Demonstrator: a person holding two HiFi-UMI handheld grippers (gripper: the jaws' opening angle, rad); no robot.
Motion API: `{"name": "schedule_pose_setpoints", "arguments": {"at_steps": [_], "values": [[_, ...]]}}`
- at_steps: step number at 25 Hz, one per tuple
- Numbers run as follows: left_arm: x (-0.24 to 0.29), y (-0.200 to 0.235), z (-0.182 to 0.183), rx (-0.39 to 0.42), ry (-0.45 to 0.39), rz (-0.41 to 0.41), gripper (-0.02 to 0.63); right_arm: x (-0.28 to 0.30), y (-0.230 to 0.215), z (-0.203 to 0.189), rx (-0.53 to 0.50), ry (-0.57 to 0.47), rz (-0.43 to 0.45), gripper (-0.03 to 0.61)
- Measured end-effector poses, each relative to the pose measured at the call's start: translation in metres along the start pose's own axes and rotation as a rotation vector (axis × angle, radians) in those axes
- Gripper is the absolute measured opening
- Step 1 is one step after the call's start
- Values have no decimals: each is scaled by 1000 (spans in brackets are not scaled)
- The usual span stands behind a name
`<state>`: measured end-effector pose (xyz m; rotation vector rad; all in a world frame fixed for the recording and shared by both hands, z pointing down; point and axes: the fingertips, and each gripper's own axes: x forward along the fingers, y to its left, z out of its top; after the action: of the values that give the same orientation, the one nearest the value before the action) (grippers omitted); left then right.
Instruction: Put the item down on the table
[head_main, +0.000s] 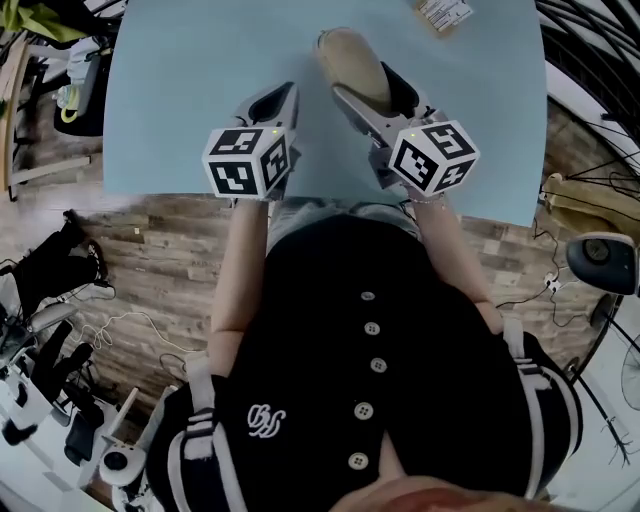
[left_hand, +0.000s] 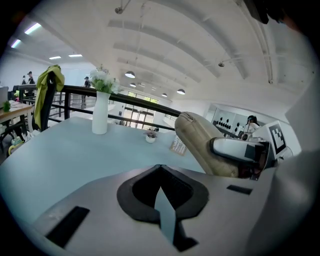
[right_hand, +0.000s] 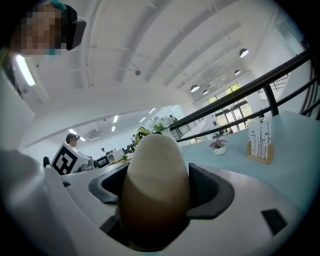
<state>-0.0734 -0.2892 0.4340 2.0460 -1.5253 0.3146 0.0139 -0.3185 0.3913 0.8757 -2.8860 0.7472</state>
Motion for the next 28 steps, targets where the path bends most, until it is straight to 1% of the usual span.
{"name": "schedule_pose_setpoints", "arguments": {"at_steps": [4,9,14,21,25,28], "values": [[8,4,3,-3,10,2,9,5,-8,-3,-1,20,-4,380],[14,7,2,4,33,-17,9,12,-13,-4,-5,38,-12,380],[19,19,-1,-15,56,-27,9,21,-21,-4,-18,52,-38,380],[16,33,-11,-25,96,-77,9,36,-16,-6,-30,71,-77,380],[12,32,-17,-58,89,-106,9,37,-15,-8,-37,78,-94,380],[10,30,-22,-62,88,-123,9,35,-16,-9,-48,88,-105,380]]}}
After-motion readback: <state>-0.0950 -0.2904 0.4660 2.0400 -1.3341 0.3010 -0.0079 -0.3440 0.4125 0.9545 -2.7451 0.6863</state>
